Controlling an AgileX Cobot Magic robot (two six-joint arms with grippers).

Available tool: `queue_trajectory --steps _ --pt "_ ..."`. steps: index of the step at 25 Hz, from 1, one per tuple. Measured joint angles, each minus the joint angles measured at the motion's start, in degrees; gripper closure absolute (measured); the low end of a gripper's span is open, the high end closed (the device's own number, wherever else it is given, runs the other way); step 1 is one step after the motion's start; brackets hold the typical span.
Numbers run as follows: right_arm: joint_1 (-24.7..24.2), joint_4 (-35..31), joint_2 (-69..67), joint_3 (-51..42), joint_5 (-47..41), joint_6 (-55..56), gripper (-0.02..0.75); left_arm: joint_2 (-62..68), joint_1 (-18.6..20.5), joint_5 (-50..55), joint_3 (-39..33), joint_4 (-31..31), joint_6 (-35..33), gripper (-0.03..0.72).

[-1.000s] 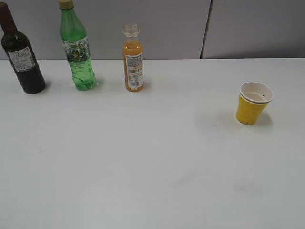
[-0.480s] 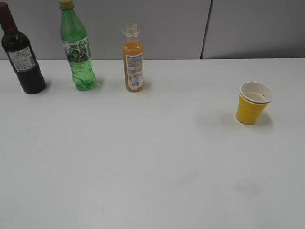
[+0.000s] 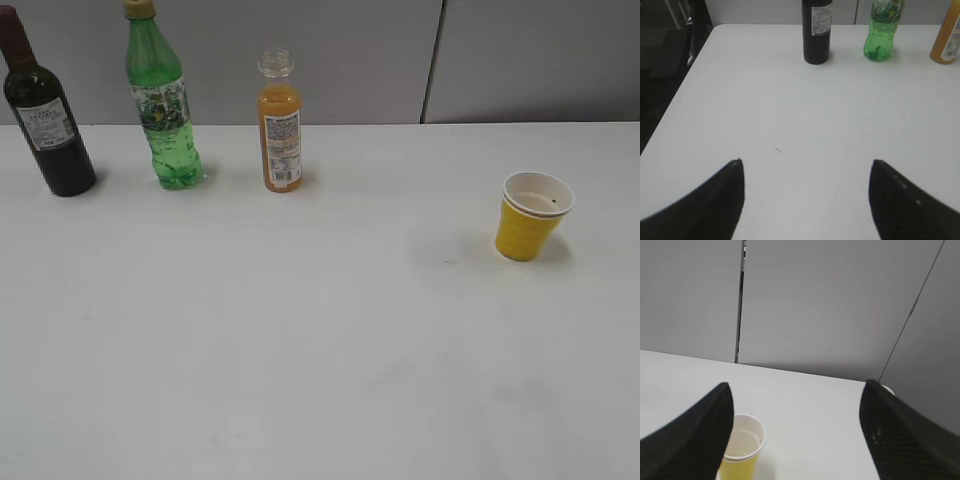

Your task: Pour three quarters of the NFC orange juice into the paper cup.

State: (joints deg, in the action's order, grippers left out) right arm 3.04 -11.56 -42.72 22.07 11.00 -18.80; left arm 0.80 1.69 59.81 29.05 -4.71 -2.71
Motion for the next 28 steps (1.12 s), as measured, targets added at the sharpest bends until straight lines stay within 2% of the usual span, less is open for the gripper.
queue_trajectory --steps 3,8,10,18,22,28 --pt "0.0 2.74 -5.95 -1.48 7.11 3.38 0.145 0.0 0.0 0.0 0.0 0.0 0.0 0.099" --pt "0.0 15.22 -15.09 -6.14 21.59 18.0 0.145 0.0 0.0 0.0 0.0 0.0 0.0 0.099" --pt "0.0 17.72 -18.72 -7.34 25.39 20.73 0.146 0.0 0.0 0.0 0.0 0.0 0.0 0.099" --pt "0.0 19.33 -29.44 -7.74 31.44 22.51 0.142 0.0 0.0 0.0 0.0 0.0 0.0 0.099" --pt "0.0 21.34 -34.39 -7.74 32.95 24.91 0.089 0.0 0.0 0.0 0.0 0.0 0.0 0.099" --pt "0.0 22.07 -42.66 -7.69 43.29 25.82 0.071 0.0 0.0 0.0 0.0 0.0 0.0 0.099"
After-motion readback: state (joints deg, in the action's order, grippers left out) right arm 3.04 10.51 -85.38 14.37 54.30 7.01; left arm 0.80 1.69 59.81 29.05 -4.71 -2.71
